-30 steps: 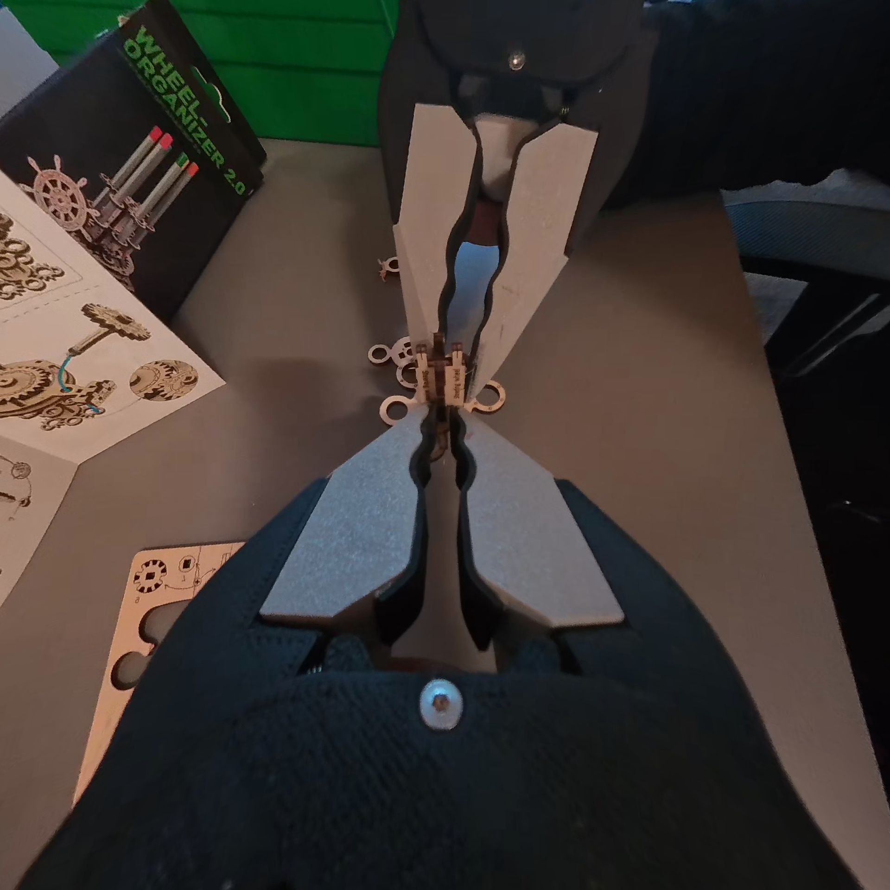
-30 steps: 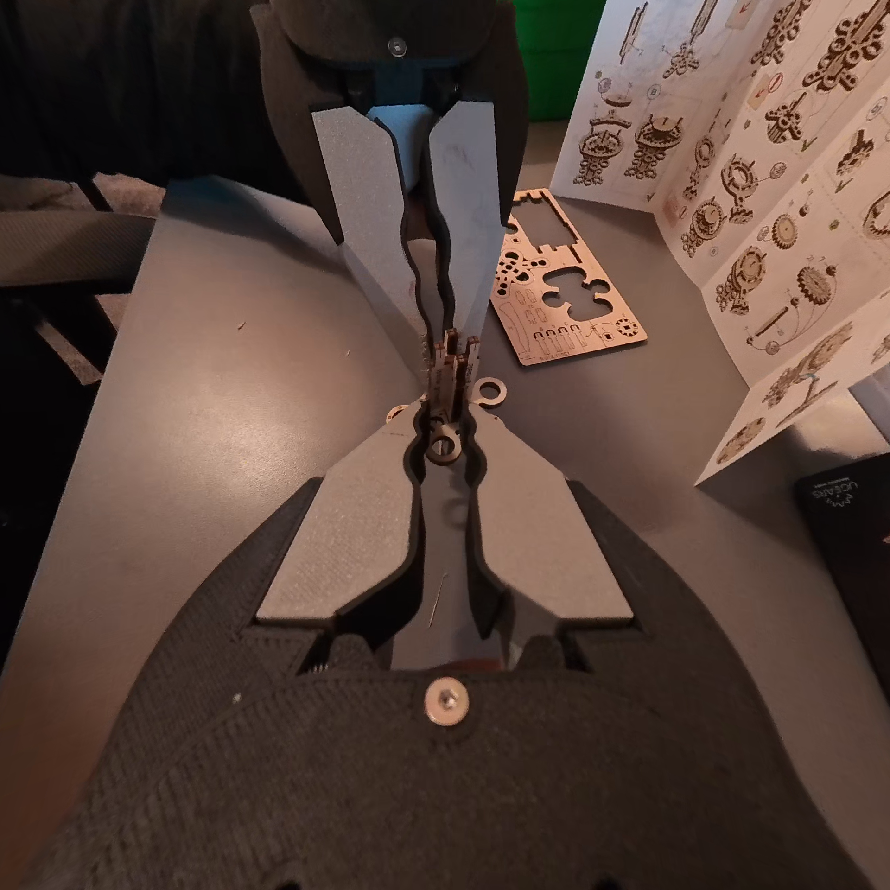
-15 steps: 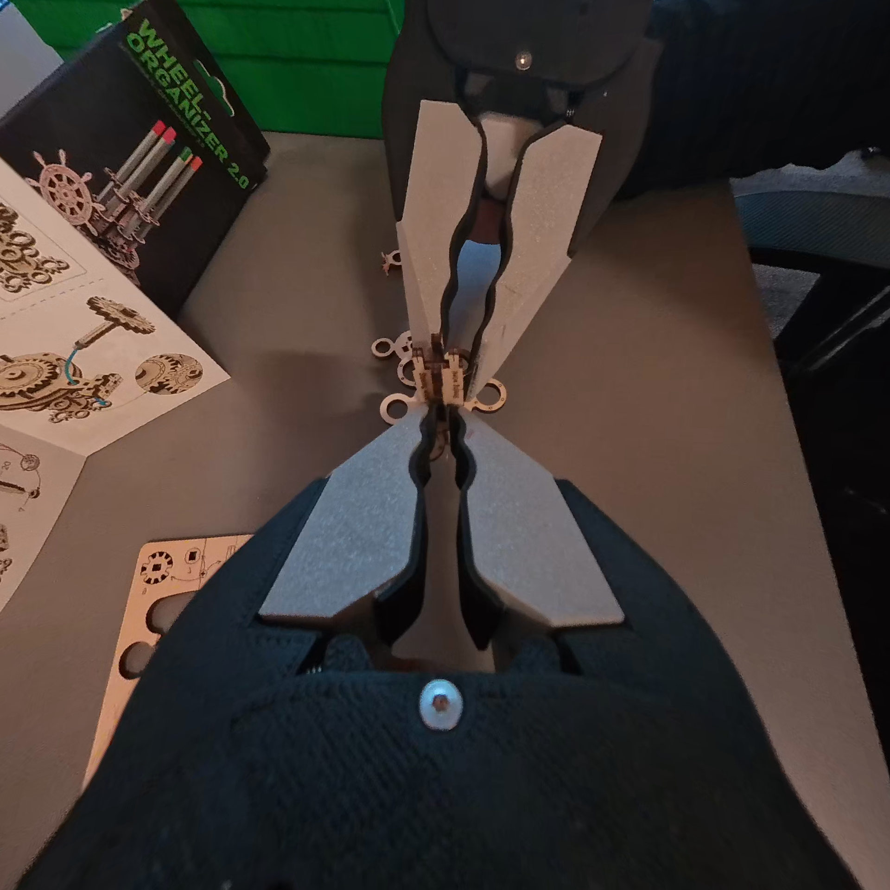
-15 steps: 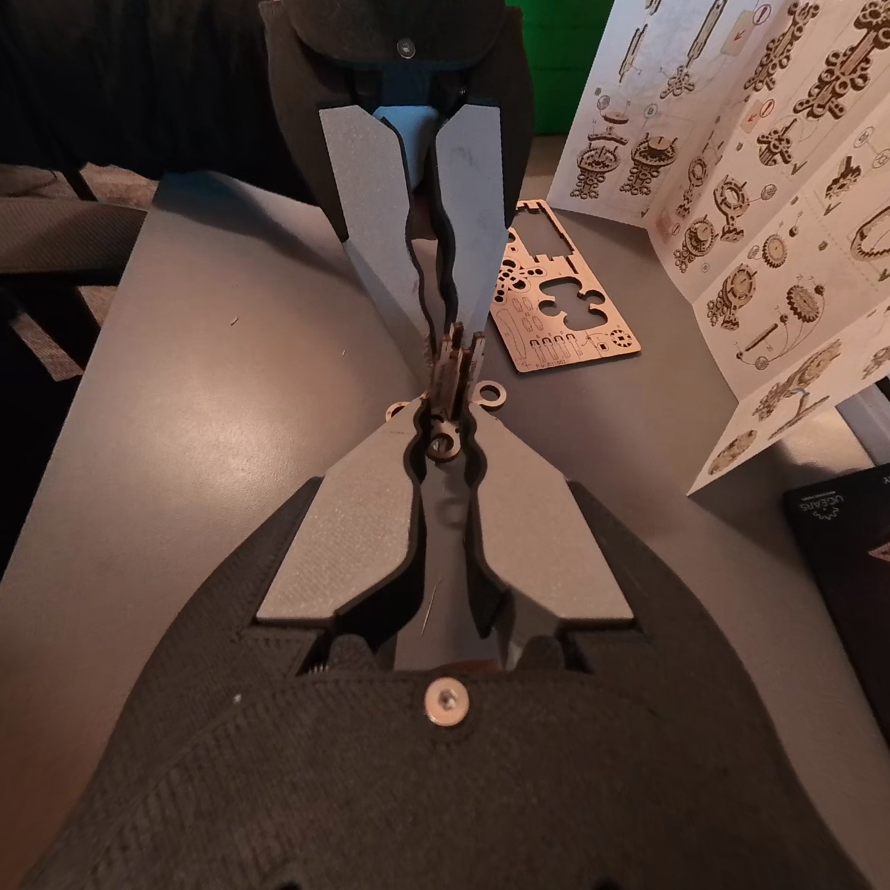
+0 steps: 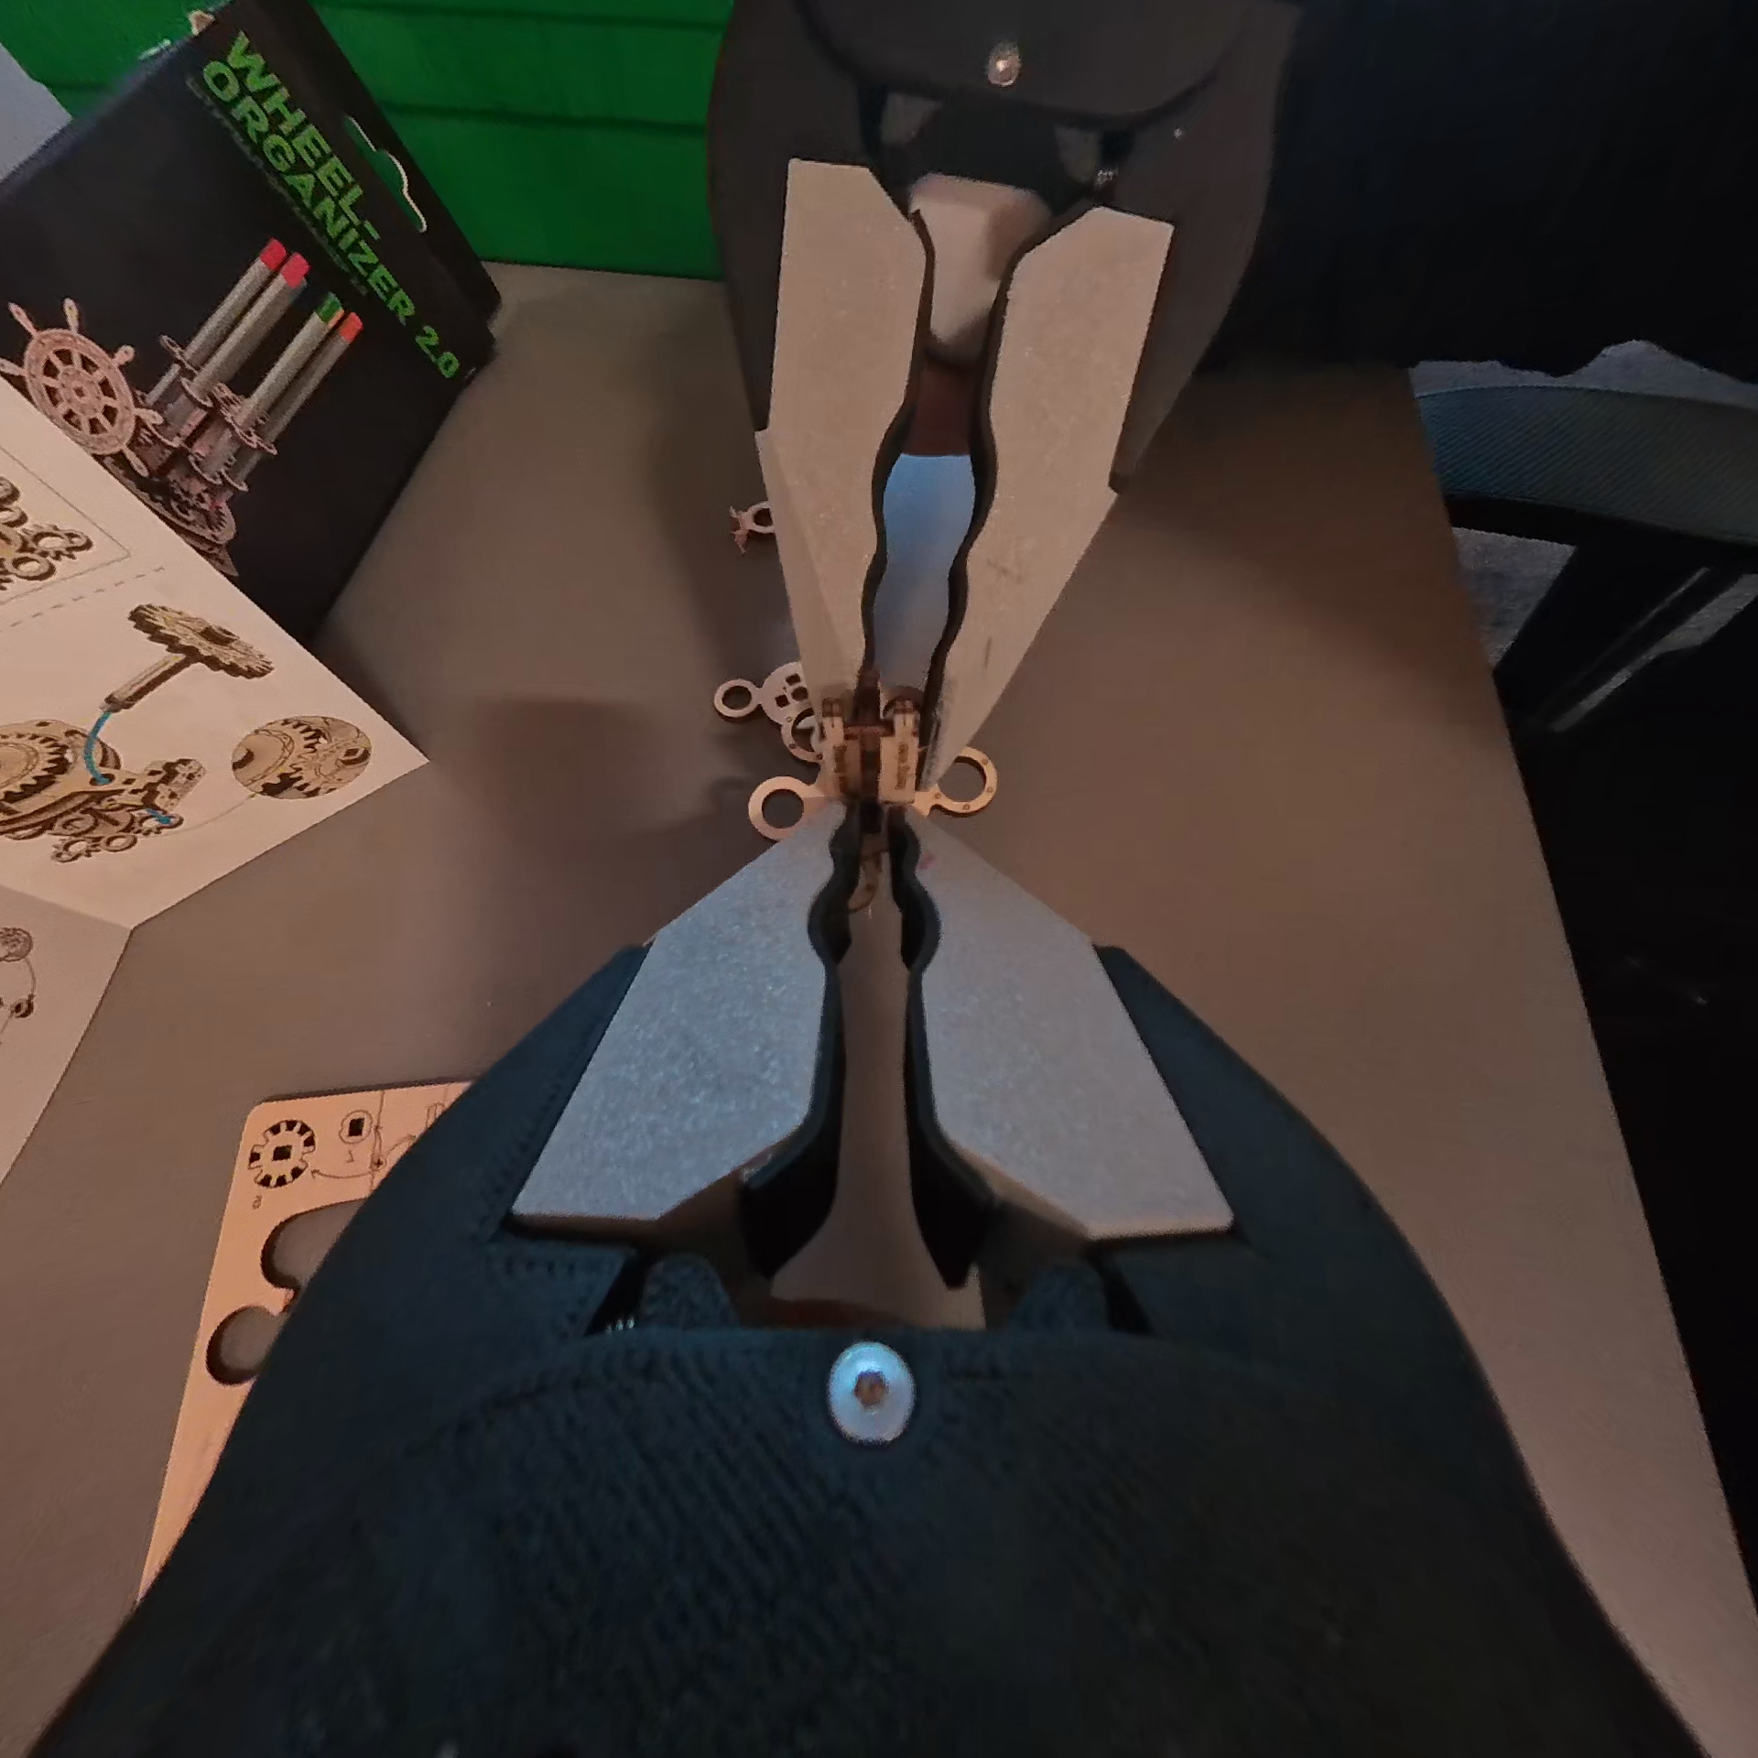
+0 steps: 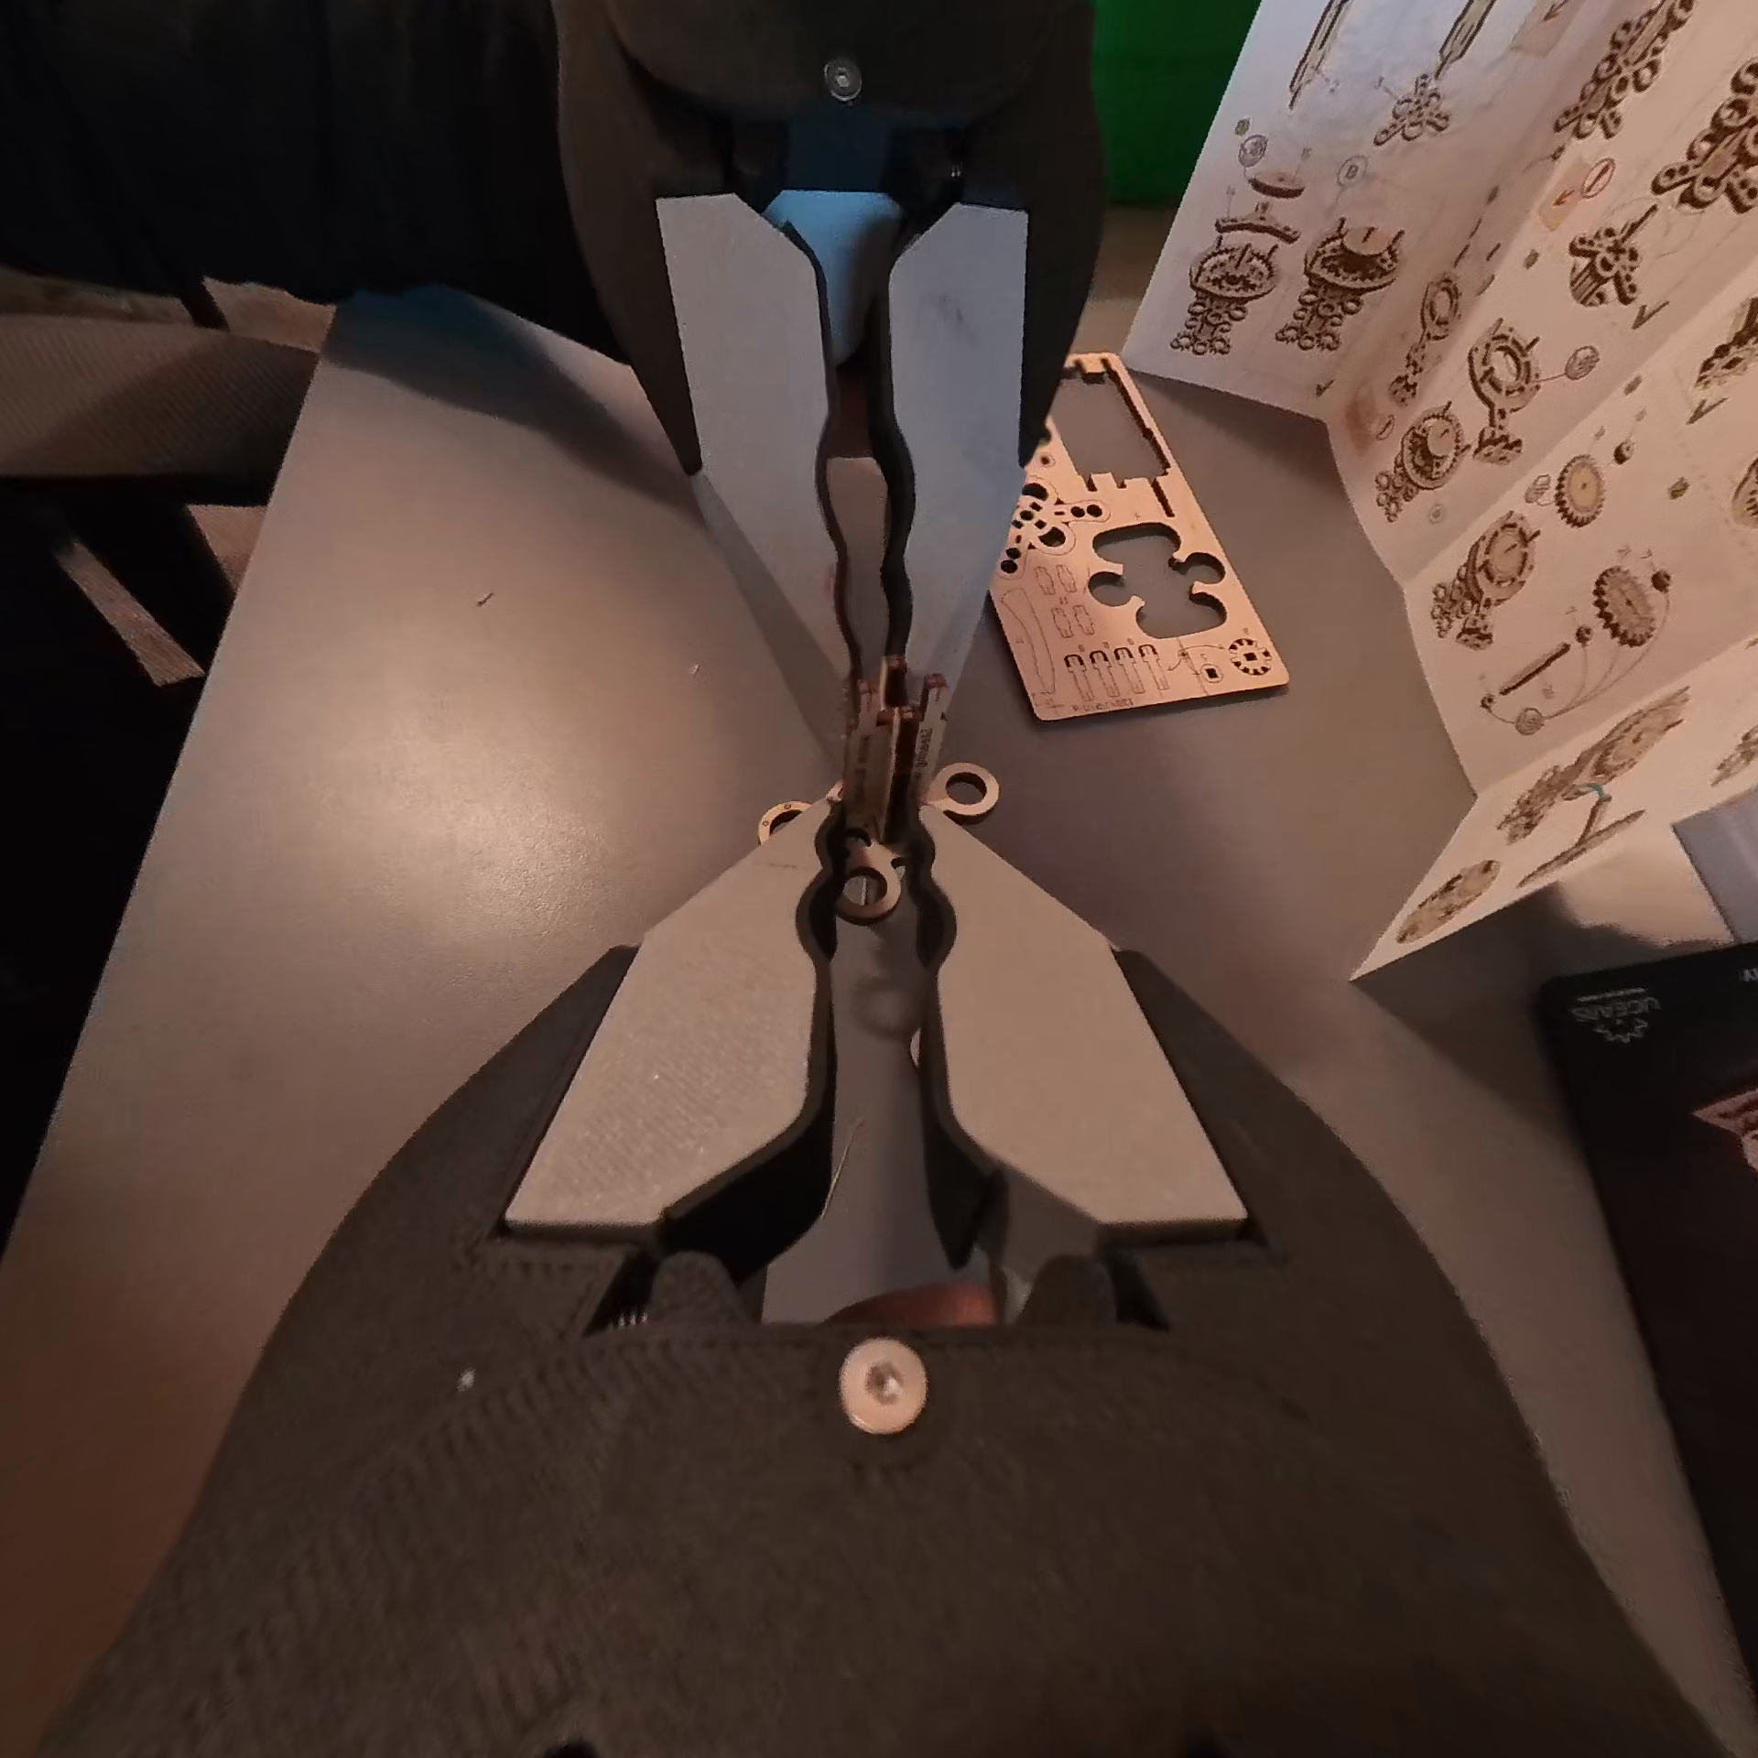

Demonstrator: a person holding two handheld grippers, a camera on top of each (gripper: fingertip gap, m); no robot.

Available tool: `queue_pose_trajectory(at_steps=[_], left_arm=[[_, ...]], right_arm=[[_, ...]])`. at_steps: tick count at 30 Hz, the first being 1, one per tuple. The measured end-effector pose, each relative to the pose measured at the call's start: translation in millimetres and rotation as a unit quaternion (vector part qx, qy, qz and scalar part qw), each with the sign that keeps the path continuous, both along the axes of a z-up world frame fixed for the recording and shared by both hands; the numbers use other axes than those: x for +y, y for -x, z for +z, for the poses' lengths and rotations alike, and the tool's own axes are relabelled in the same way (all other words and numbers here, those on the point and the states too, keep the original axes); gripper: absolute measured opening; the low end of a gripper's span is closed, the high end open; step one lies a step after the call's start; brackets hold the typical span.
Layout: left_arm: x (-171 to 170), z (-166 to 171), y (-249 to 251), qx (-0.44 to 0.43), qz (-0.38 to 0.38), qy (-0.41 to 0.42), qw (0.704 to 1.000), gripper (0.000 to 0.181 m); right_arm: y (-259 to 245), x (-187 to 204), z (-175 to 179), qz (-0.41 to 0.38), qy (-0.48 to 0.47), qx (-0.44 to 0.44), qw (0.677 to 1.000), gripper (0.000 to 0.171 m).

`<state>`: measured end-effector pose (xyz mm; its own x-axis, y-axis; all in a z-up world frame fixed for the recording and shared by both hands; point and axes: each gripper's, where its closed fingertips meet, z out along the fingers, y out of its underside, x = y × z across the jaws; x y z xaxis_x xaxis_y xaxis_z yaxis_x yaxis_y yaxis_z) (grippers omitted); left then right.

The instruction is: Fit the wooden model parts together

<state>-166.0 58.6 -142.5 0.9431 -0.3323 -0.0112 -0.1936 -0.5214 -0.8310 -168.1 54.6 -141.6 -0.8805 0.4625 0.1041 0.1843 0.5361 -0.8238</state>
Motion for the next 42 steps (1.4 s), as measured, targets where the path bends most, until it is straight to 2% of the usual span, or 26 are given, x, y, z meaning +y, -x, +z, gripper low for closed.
queue_pose_trajectory(at_steps=[4,7,11,15,18,42], left_arm=[[1.9,2.1,-7.9,-0.035,-0.012,-0.007,0.999,0.019],[7.0,1.6,-2.1,-0.029,0.007,-0.014,0.999,0.001],[9.1,1.5,-2.2,-0.02,0.017,-0.014,1.0,0.0],[7.9,2.2,-7.7,-0.026,0.011,-0.008,1.0,0.013],[9.4,1.5,-1.7,-0.027,0.024,-0.01,0.999,0.001],[3.1,-1.0,1.8,0.007,0.041,0.001,0.999,0.001]], right_arm=[[-0.2,4.7,0.1,0.0,0.029,-0.006,1.0,0.008],[-2.2,6.8,-0.1,0.004,0.045,-0.004,0.999,0.008],[-2.7,8.3,-0.2,0.005,0.046,0.004,0.999,0.008],[-2.6,8.9,0.1,0.007,0.049,0.013,0.999,0.008],[-2.8,8.1,0.0,0.009,0.045,0.017,0.999,0.008],[-0.7,1.8,-1.7,0.007,0.05,0.057,0.997,0.008]])
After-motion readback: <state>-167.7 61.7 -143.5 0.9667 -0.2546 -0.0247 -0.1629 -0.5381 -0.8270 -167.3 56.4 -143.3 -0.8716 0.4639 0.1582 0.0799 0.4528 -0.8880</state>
